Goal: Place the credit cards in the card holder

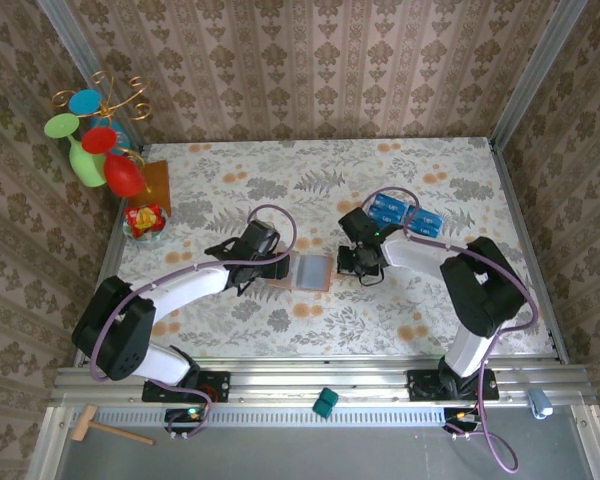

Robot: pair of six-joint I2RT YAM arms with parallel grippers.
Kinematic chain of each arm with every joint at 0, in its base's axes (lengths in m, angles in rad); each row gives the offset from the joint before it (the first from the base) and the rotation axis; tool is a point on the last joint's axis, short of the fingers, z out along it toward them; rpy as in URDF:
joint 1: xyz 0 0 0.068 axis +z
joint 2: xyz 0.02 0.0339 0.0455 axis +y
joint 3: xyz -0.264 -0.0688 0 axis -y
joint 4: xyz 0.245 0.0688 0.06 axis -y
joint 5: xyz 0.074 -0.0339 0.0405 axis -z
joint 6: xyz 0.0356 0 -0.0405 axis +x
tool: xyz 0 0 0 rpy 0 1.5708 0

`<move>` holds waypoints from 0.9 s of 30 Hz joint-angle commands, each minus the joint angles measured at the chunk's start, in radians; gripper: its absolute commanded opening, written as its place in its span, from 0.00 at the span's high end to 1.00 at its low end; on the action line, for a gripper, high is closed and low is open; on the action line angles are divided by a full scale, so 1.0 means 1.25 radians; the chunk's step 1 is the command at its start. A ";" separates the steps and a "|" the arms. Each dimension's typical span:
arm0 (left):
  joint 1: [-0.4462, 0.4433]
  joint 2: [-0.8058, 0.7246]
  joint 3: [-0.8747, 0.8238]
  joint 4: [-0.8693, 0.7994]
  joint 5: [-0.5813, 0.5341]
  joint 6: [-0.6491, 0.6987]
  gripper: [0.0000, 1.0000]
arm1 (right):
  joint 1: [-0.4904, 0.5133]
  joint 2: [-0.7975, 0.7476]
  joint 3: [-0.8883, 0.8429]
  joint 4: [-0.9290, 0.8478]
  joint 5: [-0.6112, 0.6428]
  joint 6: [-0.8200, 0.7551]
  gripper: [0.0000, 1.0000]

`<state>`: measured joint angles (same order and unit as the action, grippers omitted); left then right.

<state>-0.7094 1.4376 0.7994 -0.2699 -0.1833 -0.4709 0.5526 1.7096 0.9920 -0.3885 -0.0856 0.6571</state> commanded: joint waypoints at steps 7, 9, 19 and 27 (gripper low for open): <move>-0.021 0.017 0.023 -0.018 -0.012 -0.001 0.13 | -0.005 -0.043 -0.035 0.010 0.011 -0.004 0.89; -0.024 0.018 0.021 -0.015 -0.010 -0.005 0.13 | -0.006 -0.031 -0.027 0.018 0.005 -0.008 0.91; -0.034 0.009 0.011 -0.013 -0.017 -0.012 0.13 | -0.017 0.022 0.012 0.049 -0.068 -0.010 1.00; -0.033 0.008 0.014 -0.014 -0.022 -0.005 0.12 | -0.025 -0.084 0.018 -0.016 -0.053 -0.006 0.61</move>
<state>-0.7467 1.4548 0.8043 -0.2699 -0.1902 -0.4717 0.5312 1.6855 0.9848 -0.3531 -0.1528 0.6590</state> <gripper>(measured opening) 0.876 0.345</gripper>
